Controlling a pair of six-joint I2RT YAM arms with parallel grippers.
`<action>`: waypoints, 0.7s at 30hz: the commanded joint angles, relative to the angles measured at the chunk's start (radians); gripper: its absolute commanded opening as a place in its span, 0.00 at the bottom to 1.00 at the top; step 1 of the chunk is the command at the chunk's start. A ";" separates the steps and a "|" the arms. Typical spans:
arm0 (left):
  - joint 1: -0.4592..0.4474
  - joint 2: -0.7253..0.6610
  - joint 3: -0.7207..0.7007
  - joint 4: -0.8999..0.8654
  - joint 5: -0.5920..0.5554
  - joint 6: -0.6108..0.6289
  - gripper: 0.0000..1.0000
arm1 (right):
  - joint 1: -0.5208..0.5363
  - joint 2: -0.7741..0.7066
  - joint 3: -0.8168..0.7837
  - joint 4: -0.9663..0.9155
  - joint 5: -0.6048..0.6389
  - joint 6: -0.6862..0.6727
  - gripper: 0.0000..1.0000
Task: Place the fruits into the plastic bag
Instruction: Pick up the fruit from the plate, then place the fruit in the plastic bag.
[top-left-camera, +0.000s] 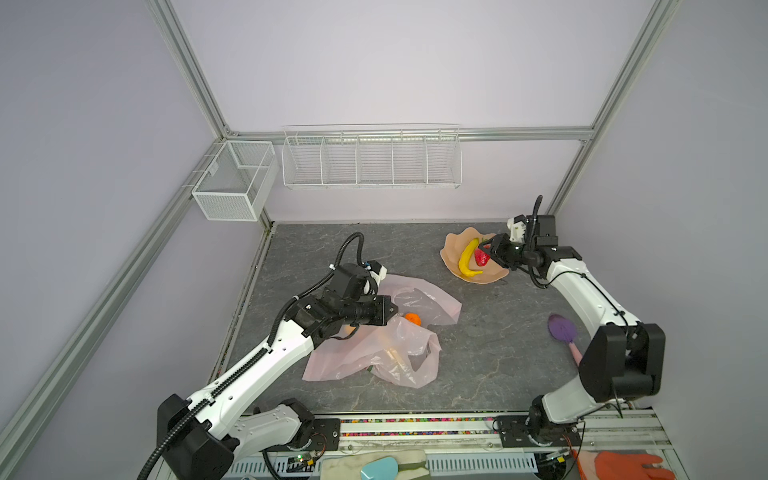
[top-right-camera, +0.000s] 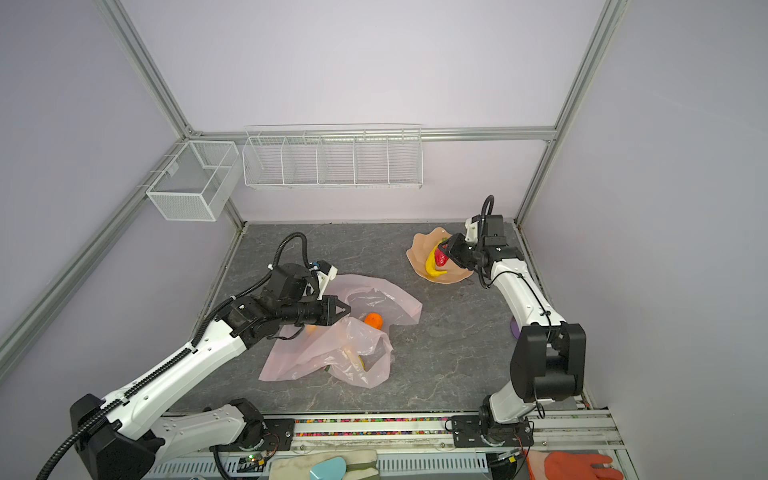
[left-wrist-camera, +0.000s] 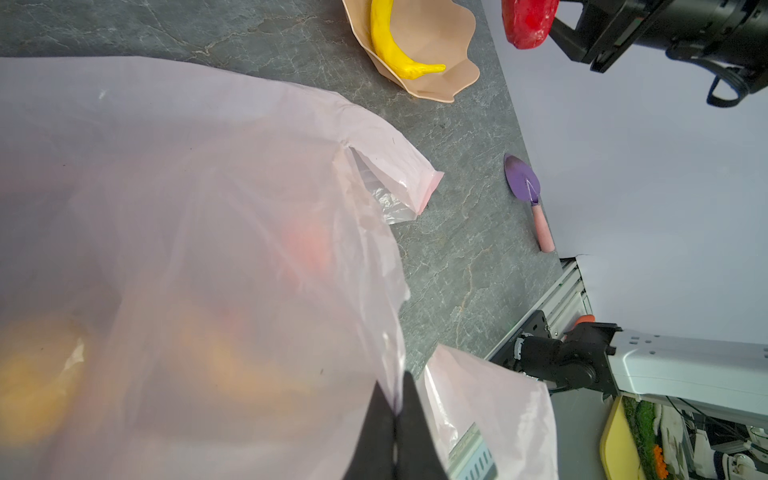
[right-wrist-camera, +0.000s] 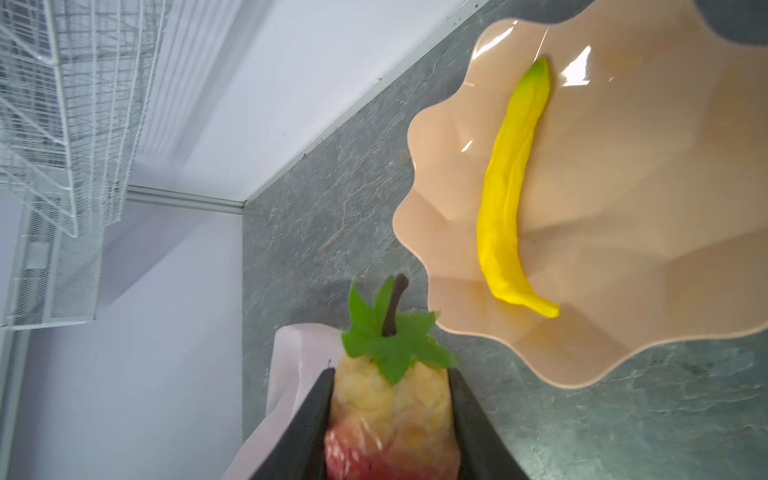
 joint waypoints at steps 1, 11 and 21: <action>0.005 0.005 0.003 0.009 0.010 0.015 0.00 | -0.003 -0.085 -0.105 0.094 -0.101 0.064 0.30; 0.005 0.022 0.014 0.018 0.015 0.018 0.00 | 0.001 -0.364 -0.422 0.090 -0.149 0.111 0.30; 0.005 0.047 0.034 0.029 0.033 0.016 0.00 | 0.010 -0.585 -0.674 0.124 -0.182 0.216 0.29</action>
